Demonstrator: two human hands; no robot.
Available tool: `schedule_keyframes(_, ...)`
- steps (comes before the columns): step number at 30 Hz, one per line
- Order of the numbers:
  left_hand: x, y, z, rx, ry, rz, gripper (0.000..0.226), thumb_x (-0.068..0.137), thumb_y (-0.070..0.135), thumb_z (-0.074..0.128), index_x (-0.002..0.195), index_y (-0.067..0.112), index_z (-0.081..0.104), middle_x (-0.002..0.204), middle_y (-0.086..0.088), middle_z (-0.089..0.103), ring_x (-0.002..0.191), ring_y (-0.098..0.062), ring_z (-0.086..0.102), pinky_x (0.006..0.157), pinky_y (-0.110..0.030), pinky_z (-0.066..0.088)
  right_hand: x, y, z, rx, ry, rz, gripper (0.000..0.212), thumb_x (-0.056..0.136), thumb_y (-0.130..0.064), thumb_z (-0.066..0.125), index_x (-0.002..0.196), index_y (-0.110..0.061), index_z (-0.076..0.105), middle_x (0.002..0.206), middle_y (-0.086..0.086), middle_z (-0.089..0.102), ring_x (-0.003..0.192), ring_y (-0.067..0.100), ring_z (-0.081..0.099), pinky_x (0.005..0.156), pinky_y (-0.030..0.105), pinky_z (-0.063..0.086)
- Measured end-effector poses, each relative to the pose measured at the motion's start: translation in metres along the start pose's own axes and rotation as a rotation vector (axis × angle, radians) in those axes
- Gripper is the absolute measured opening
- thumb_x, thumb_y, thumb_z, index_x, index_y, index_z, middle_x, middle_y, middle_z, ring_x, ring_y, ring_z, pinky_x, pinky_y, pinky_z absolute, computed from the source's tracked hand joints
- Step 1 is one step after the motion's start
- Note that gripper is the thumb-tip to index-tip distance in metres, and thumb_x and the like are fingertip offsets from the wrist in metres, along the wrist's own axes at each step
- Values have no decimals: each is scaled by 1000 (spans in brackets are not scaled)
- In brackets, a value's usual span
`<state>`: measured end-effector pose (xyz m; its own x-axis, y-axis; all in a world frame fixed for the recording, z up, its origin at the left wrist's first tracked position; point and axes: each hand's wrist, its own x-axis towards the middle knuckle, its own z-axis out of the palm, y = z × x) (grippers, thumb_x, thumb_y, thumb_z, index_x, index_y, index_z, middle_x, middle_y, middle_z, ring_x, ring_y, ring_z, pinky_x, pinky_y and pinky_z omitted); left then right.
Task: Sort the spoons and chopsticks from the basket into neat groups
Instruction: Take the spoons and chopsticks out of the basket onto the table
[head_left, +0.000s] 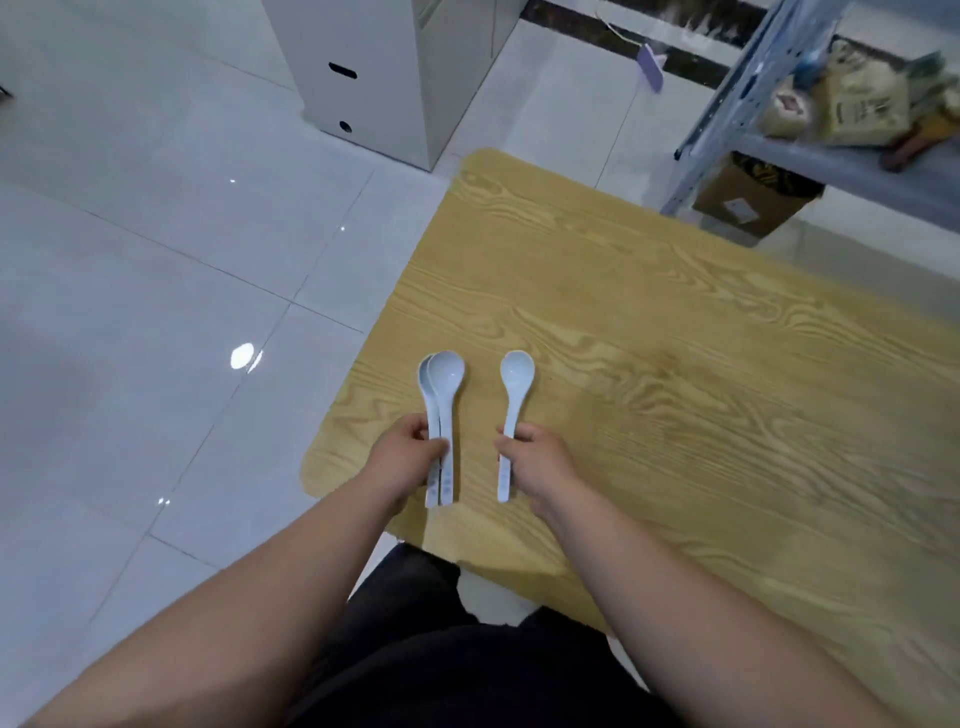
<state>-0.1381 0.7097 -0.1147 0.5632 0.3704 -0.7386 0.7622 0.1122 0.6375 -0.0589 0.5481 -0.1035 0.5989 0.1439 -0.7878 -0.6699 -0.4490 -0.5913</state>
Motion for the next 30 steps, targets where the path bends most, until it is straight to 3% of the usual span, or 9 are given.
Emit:
schedule_keyframes(4, 39, 23, -21, 156, -61, 87, 16, 87, 19, 66, 103, 23, 68, 91, -2, 71, 79, -23, 67, 69, -38, 54, 18, -20, 36, -115, 132, -38, 16, 91, -22, 70, 96, -33, 60, 86, -21, 57, 74, -2, 58, 56, 18, 45)
schedule_keyframes(6, 46, 33, -29, 260, -101, 124, 19, 85, 20, 66, 104, 22, 67, 88, 0, 70, 75, -21, 66, 67, -35, 53, 21, -25, 44, -197, 157, -70, 28, 89, -23, 71, 111, -31, 55, 89, -19, 57, 77, 4, 60, 61, 24, 46)
schedule_keyframes(10, 46, 35, -40, 500, -90, 329, 39, 77, 17, 70, 113, 23, 55, 98, 5, 58, 94, -19, 59, 63, -25, 43, 15, -31, 53, -334, 126, -153, 42, 89, -15, 61, 127, -30, 51, 107, -8, 64, 89, 14, 63, 64, 29, 53)
schedule_keyframes(13, 43, 27, -43, 582, -145, 394, 65, 83, 17, 70, 143, 21, 46, 133, -1, 46, 116, -19, 55, 88, -24, 43, 13, -31, 55, -396, 95, -195, 45, 89, -12, 56, 131, -28, 53, 120, -1, 64, 101, 20, 64, 82, 41, 59)
schedule_keyframes(16, 40, 28, -45, 667, -234, 395, 71, 89, 17, 66, 154, 20, 37, 147, -5, 39, 133, -14, 43, 100, -19, 31, 10, -29, 50, -409, 49, -180, 57, 88, -13, 58, 140, -32, 48, 128, 1, 56, 99, 14, 61, 73, 26, 55)
schedule_keyframes(18, 38, 37, -49, 725, -240, 433, 67, 90, 17, 65, 152, 18, 41, 146, -8, 42, 136, -17, 42, 104, -21, 31, 3, -26, 43, -458, 40, -180, 59, 88, -20, 59, 144, -32, 45, 130, 2, 53, 99, 12, 57, 71, 21, 45)
schedule_keyframes(22, 21, 56, -58, 894, -228, 610, 60, 91, 20, 67, 147, 16, 49, 143, -8, 50, 131, -24, 50, 106, -30, 38, -29, -14, 17, -525, 63, -223, 55, 90, -35, 60, 143, -30, 49, 141, -3, 51, 128, 14, 48, 97, 25, 37)
schedule_keyframes(25, -5, 69, -55, 888, -332, 673, 57, 90, 27, 68, 145, 26, 50, 135, 7, 56, 122, -11, 54, 95, -21, 39, -66, 0, -10, -486, 65, -279, 43, 91, -41, 61, 134, -35, 56, 134, -15, 56, 124, 3, 51, 101, 22, 38)
schedule_keyframes(30, -53, 74, -18, 894, -562, 758, 49, 86, 29, 71, 131, 36, 56, 116, 24, 61, 110, 6, 55, 96, -19, 46, -133, 37, -62, -285, 154, -307, 30, 94, -38, 63, 123, -38, 62, 119, -30, 59, 113, -18, 51, 93, 13, 42)
